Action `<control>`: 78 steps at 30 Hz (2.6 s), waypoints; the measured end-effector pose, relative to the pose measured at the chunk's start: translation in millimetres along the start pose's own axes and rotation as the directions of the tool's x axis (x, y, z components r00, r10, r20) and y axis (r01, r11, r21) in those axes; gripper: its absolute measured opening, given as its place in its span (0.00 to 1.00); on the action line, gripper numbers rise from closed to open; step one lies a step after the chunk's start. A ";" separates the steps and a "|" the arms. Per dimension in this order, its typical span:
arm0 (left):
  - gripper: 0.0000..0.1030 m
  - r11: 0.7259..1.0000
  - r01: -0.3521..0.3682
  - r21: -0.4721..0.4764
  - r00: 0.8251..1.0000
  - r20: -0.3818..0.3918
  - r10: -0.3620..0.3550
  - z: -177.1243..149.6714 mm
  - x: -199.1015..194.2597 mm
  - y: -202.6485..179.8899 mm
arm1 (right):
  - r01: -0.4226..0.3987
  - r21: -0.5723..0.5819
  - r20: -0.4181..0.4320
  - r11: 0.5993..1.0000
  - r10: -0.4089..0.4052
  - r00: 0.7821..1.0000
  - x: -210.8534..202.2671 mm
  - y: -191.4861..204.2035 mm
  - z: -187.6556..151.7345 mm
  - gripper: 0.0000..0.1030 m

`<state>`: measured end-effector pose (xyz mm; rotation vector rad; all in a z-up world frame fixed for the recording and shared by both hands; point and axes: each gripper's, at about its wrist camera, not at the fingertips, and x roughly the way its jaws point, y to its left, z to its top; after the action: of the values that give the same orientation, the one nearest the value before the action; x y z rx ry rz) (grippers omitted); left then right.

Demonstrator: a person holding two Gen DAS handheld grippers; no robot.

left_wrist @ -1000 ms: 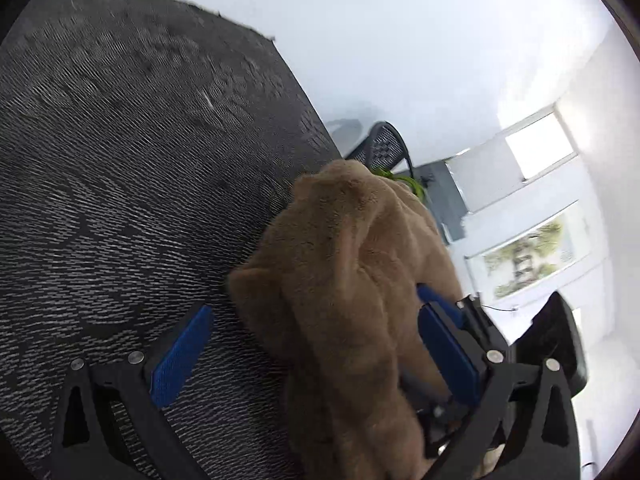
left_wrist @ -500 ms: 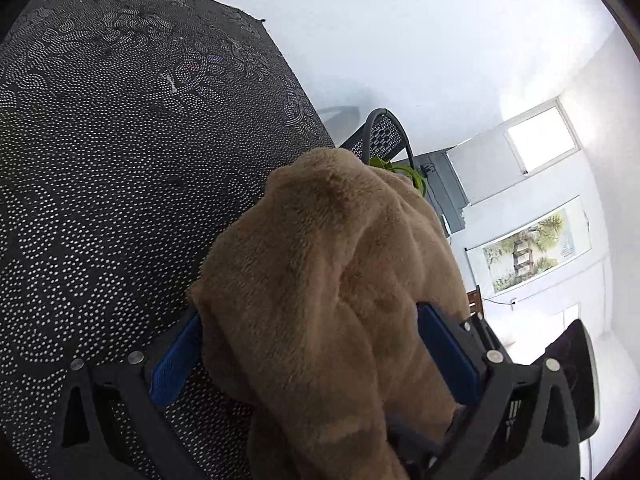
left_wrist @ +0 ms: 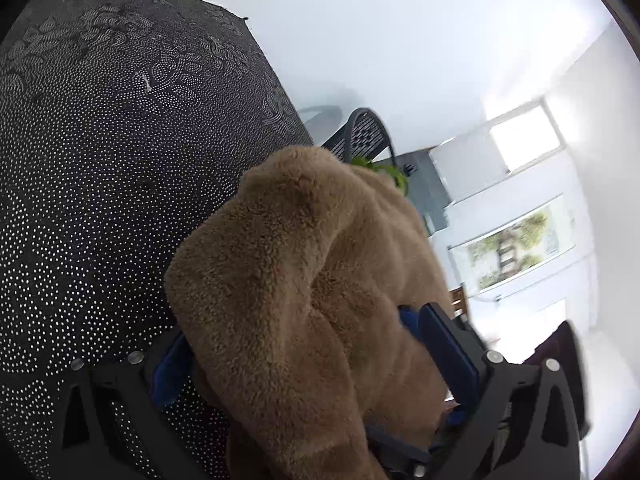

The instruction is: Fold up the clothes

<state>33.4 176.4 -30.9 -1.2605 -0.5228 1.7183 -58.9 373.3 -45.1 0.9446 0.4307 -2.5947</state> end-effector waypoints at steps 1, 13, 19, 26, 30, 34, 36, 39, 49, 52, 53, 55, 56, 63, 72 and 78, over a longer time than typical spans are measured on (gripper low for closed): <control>1.00 1.000 -0.010 0.015 1.000 -0.001 0.010 -0.6 1.3 -2.7 | 0.001 0.000 0.001 1.000 -0.001 1.000 -1.3 -2.4 -2.1 0.83; 1.00 0.999 -0.030 -0.010 0.999 -0.014 0.030 8.1 17.5 -8.7 | 0.002 -0.002 0.003 1.000 -0.002 1.000 4.7 -4.2 2.8 0.83; 1.00 0.998 -0.065 -0.017 0.997 0.031 0.066 4.9 -4.2 3.0 | 0.004 -0.004 0.009 1.000 -0.004 1.000 3.0 -5.2 2.0 0.83; 1.00 0.995 -0.097 -0.005 0.994 0.043 0.097 1.5 -6.3 4.1 | 0.006 -0.004 0.017 1.000 -0.006 1.000 -4.0 -1.8 -1.1 0.83; 1.00 0.997 -0.071 0.005 0.997 0.029 0.071 3.7 1.9 -0.3 | 0.013 -0.004 0.032 1.000 -0.013 0.999 -8.7 -1.1 -2.5 0.83; 1.00 0.999 -0.048 -0.008 0.999 0.020 0.048 7.7 7.0 -2.0 | 0.028 0.001 0.054 1.000 -0.028 0.998 -25.8 -0.6 0.8 0.83; 1.00 0.999 -0.046 -0.009 0.999 0.016 0.046 5.9 6.8 -2.6 | 0.044 0.012 0.070 0.999 -0.044 0.997 -34.1 -6.2 4.5 0.83; 1.00 0.999 -0.043 -0.009 0.999 0.012 0.043 5.4 8.9 -4.3 | 0.090 0.036 0.087 0.995 -0.093 0.992 -48.2 -22.5 11.5 0.83; 1.00 1.000 -0.017 -0.016 1.000 0.008 0.017 16.2 11.4 -4.9 | 0.147 0.293 -0.074 0.945 -0.131 0.989 -22.4 -139.8 -15.2 0.87; 1.00 0.999 0.022 -0.026 1.000 0.004 -0.022 18.3 19.5 -7.1 | 0.063 0.382 -0.069 0.922 -0.039 0.997 -14.4 -152.4 -25.2 0.91; 1.00 0.999 0.035 -0.031 0.999 0.003 -0.035 18.5 19.1 -5.8 | 0.049 0.394 -0.072 0.918 -0.023 0.997 -10.3 -155.3 -25.4 0.94; 1.00 0.998 0.055 -0.036 0.998 -0.001 -0.056 17.3 17.6 -6.4 | 0.017 0.430 -0.076 0.902 0.017 0.997 -5.4 -162.4 -29.1 0.97; 1.00 0.998 0.056 -0.033 0.998 -0.002 -0.057 16.4 17.3 -6.6 | -0.008 0.455 -0.070 0.890 0.045 0.997 -5.8 -163.8 -32.5 0.97; 1.00 0.999 0.050 0.002 0.999 -0.002 -0.050 17.1 30.6 -13.2 | -0.200 0.518 -0.010 0.832 0.239 0.971 -1.7 -160.6 -50.3 0.97; 1.00 0.998 0.039 0.046 0.999 0.015 -0.040 15.0 39.2 -18.1 | -0.294 0.528 -0.026 0.796 0.361 0.932 28.9 -165.2 -46.4 0.96; 1.00 0.993 0.056 0.106 0.998 0.001 -0.056 12.1 48.2 -26.1 | -0.296 0.484 -0.026 0.824 0.352 0.936 38.3 -158.5 -40.2 0.79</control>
<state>30.5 232.5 -31.4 -1.1574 -0.4589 1.6799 -130.1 522.6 -74.0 1.2039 -0.3435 -2.3669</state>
